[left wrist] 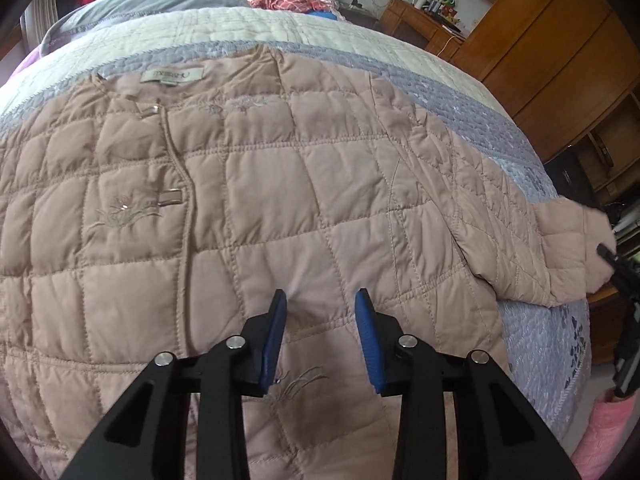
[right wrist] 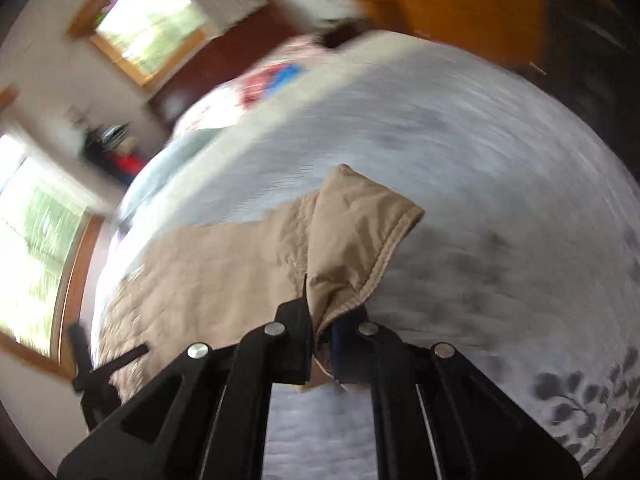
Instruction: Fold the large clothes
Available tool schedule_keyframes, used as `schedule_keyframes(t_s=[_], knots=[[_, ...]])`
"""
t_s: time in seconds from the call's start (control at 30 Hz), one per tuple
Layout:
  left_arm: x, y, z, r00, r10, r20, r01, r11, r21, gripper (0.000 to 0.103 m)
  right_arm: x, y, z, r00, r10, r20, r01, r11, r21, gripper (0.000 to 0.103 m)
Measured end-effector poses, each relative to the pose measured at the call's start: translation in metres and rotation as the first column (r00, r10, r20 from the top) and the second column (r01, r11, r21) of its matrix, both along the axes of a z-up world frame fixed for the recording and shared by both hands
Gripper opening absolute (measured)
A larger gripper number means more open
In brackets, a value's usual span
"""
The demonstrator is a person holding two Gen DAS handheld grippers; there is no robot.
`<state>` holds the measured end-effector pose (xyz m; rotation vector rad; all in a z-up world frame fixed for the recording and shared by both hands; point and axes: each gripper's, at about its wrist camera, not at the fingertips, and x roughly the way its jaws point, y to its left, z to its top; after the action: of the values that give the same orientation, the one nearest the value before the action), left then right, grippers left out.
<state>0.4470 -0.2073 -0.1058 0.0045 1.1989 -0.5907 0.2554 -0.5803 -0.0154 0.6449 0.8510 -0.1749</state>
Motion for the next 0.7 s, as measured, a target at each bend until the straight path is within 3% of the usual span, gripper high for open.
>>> schedule_keyframes(t_s=[0.17,0.33,0.43,0.5,0.57,0.6,0.7], knots=[[-0.003,0.025,0.011,0.999,0.024,0.035,-0.024,1.0,0.0,0.036,0.075,0.088,0.012,0.982,0.181,-0.049,-0.185,0.98,-0.077,0.005],[0.001,0.041,0.015,0.996,0.043,0.072,-0.044,0.999,0.023,0.036,0.145,0.16,-0.02,0.948,0.283,-0.146,-0.302,0.945,-0.13,0.005],[0.003,0.044,0.016,0.996,0.047,0.074,-0.049,0.998,0.027,0.036,0.173,0.187,-0.042,0.925,0.337,-0.173,-0.355,0.931,-0.084,0.006],[0.003,0.043,0.016,0.996,0.047,0.075,-0.049,0.998,0.027,0.036,0.184,0.198,-0.051,0.915,0.359,-0.186,-0.378,0.922,-0.078,0.013],[0.004,0.039,0.015,0.997,0.043,0.061,-0.044,0.999,0.008,0.036,0.184,0.202,-0.057,0.902,0.401,-0.161,-0.409,0.912,-0.019,0.035],[0.003,0.038,0.015,0.998,0.04,0.054,-0.04,0.999,-0.001,0.038,0.183,0.201,-0.056,0.897,0.421,-0.133,-0.422,0.906,0.018,0.04],[0.0,0.023,0.017,0.999,0.02,0.032,-0.019,0.999,-0.044,0.053,0.167,0.193,-0.041,0.887,0.461,-0.038,-0.457,0.886,0.08,0.042]])
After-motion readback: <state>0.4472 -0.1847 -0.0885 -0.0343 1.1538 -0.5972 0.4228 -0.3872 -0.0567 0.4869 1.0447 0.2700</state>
